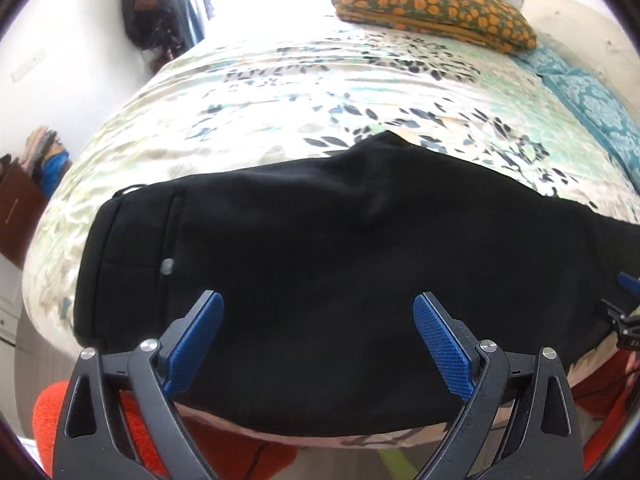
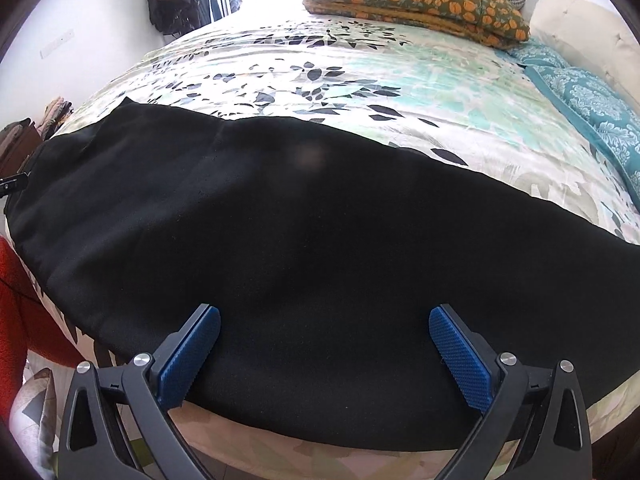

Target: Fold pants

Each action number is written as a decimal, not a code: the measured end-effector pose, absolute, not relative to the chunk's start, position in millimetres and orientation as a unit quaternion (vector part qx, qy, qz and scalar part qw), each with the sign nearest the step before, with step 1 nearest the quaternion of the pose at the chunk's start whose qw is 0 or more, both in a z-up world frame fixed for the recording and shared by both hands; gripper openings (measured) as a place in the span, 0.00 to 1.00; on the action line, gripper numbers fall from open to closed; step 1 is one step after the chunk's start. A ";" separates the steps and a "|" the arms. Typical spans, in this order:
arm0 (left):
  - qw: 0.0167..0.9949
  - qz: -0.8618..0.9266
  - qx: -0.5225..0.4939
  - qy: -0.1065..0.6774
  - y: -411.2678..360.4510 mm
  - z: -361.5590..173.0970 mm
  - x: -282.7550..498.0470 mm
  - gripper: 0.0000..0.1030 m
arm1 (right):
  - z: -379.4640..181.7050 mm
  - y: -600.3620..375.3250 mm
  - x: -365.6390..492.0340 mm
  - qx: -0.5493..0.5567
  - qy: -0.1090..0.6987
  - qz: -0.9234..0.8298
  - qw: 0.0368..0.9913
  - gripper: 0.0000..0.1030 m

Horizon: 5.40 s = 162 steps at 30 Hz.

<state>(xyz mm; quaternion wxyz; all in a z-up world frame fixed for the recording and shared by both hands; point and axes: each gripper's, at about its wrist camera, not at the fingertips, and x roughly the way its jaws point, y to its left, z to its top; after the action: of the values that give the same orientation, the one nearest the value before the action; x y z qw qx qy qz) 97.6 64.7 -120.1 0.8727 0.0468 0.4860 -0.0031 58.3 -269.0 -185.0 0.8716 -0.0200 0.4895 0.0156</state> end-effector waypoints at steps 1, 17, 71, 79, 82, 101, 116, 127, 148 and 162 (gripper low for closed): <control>0.871 -0.012 0.060 0.487 54.3 -123.0 99.2 0.94 | -185.7 -268.5 56.7 -0.022 0.489 0.014 0.872 1.00; 0.845 -0.002 0.085 0.528 54.5 -153.6 81.1 0.95 | -179.0 -284.4 53.3 0.008 0.491 0.011 0.871 1.00; 0.863 -0.087 0.053 0.495 -10.4 -119.0 67.4 0.94 | -89.8 -564.3 -30.6 0.505 0.321 0.056 0.799 0.21; 0.874 -0.065 -0.003 0.481 41.9 -116.7 67.0 0.94 | -114.2 -362.8 60.1 0.532 0.348 0.189 0.749 0.21; 0.876 -0.053 -0.024 0.479 58.8 -116.1 68.6 0.94 | -154.2 -291.7 90.3 0.565 0.365 0.208 0.710 0.21; 0.866 -0.158 -0.108 0.462 61.8 -92.0 59.8 0.94 | -128.6 -90.1 62.9 0.085 0.458 0.267 0.844 0.84; 0.810 -0.212 0.005 0.547 -42.1 -142.7 88.2 0.52 | -107.4 -186.5 4.5 0.153 0.396 0.143 0.894 0.87; 0.831 -0.208 -0.017 0.515 -25.0 -104.4 73.3 0.04 | -95.1 -208.3 -7.7 0.142 0.368 0.088 0.915 0.87; 0.858 -0.158 -0.027 0.488 26.4 -101.6 64.0 0.83 | -174.2 -215.0 56.7 -0.020 0.478 -0.070 0.875 1.00; 0.806 -0.190 -0.031 0.559 -0.7 -139.0 84.7 0.83 | -173.8 -211.7 55.8 -0.019 0.473 -0.075 0.878 1.00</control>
<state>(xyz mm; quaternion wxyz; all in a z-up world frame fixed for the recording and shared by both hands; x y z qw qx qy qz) 84.7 -0.7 -139.0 0.8062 -0.0308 0.5594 -0.1901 55.8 -211.7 -173.8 0.8776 -0.0188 0.4731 -0.0751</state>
